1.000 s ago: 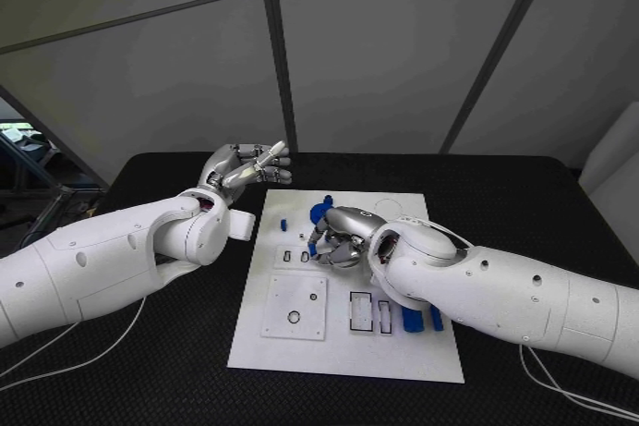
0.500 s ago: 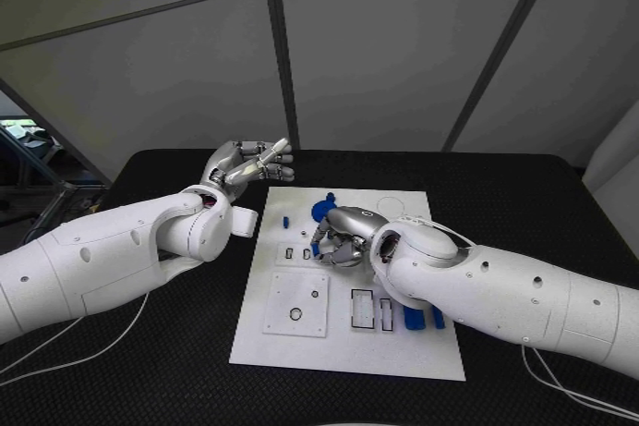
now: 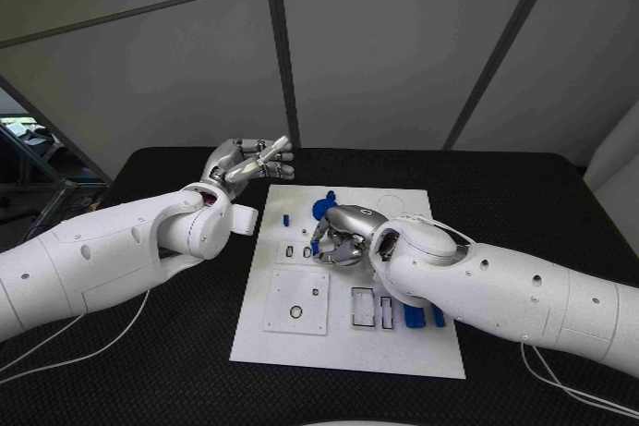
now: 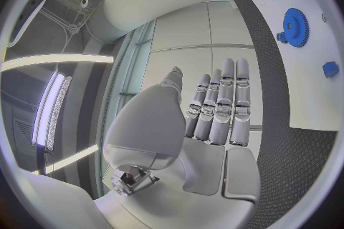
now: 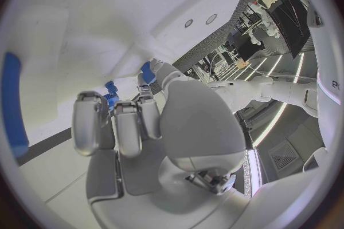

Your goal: Assemble the parts on the task board

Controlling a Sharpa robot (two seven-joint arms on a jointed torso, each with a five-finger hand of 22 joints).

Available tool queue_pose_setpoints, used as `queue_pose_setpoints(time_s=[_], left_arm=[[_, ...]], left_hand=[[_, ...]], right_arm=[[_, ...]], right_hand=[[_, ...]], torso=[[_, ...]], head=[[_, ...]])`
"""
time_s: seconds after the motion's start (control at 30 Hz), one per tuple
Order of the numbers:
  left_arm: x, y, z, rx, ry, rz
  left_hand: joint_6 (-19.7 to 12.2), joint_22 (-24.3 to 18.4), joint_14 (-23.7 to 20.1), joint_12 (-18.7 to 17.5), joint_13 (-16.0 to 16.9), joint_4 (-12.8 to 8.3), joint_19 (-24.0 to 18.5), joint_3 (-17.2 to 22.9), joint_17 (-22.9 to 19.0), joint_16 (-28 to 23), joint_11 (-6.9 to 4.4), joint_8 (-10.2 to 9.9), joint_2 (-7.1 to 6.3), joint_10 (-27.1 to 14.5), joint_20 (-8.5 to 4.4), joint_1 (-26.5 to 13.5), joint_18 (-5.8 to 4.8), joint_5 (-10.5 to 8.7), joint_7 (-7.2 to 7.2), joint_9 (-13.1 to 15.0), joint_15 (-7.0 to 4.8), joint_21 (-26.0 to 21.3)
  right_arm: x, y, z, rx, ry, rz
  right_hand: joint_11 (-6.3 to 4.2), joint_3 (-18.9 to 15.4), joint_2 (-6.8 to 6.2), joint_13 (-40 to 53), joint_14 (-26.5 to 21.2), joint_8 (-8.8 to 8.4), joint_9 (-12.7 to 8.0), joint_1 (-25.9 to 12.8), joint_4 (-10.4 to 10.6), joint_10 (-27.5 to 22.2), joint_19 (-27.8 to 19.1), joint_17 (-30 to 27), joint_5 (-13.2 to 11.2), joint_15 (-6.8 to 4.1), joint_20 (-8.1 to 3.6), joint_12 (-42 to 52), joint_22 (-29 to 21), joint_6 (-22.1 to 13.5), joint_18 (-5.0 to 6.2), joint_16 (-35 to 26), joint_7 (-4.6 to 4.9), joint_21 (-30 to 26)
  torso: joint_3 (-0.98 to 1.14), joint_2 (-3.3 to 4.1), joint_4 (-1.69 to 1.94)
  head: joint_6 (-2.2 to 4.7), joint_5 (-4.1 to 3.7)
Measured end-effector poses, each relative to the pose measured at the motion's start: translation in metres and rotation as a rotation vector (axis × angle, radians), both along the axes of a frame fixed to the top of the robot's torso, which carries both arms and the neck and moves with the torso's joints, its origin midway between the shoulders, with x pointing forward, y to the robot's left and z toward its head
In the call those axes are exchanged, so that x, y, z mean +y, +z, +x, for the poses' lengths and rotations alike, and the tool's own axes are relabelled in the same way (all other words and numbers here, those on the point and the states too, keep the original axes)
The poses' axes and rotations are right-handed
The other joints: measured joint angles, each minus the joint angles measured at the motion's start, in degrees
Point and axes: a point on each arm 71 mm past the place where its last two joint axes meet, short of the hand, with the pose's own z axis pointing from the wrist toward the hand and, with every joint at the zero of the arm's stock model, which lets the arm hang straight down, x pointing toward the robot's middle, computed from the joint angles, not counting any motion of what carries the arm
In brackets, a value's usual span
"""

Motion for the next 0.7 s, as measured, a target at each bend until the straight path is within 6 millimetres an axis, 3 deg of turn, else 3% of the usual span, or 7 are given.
queue_pose_setpoints(time_s=[0.23,0.47,0.7], left_arm=[[0.0002,-0.0001,0.0001,0.0,0.001,0.0],[0.0003,-0.0001,0.0002,0.0,0.001,0.0],[0.0004,-0.0001,0.0002,0.001,0.001,0.001]], left_hand=[[0.0,0.0,0.0,0.0,0.0,0.0,0.0,0.0,0.0,0.0,0.0,0.0,0.0,0.0,0.0,0.0,0.0,0.0,0.0,0.0,0.0,0.0],[0.0,0.0,0.0,0.0,0.0,0.0,0.0,0.0,-0.01,0.0,0.0,0.0,0.0,0.0,0.0,0.0,0.0,0.0,0.0,0.0,0.0,0.0],[0.0,-0.01,0.0,0.0,0.0,0.0,0.0,0.0,-0.01,0.0,0.0,0.0,0.0,0.0,0.0,0.0,0.0,0.0,0.0,0.0,0.0,0.0]], right_arm=[[0.0016,-0.0002,-0.0001,0.001,0.004,-0.003],[0.0014,-0.0012,0.0002,0.003,0.004,-0.008],[0.0013,-0.0012,0.0004,0.003,0.004,-0.01]], right_hand=[[0.0,-0.17,-0.47,0.0,0.0,0.0,-0.04,-0.47,0.17,0.0,0.0,0.0,-0.58,0.0,0.0,0.0,0.0,-0.01,0.0,0.0,0.01,0.0],[0.33,-0.19,-0.9,0.0,0.0,-0.87,-0.45,-0.9,0.2,-0.33,0.0,0.0,-1.12,0.0,0.0,-0.76,0.0,-1.61,0.0,0.0,0.9,0.0],[0.73,-0.34,-1.28,0.0,0.0,-1.1,-0.52,-1.28,0.34,-0.73,0.0,-0.01,-1.79,0.0,0.0,-1.27,0.0,-2.21,0.0,0.0,1.11,0.0]], torso=[[0.0,-0.01,-0.01],[0.0,-0.04,-0.01],[0.01,-0.04,-0.01]], head=[[0.01,-0.15],[-0.05,-0.27],[-0.09,-0.29]])
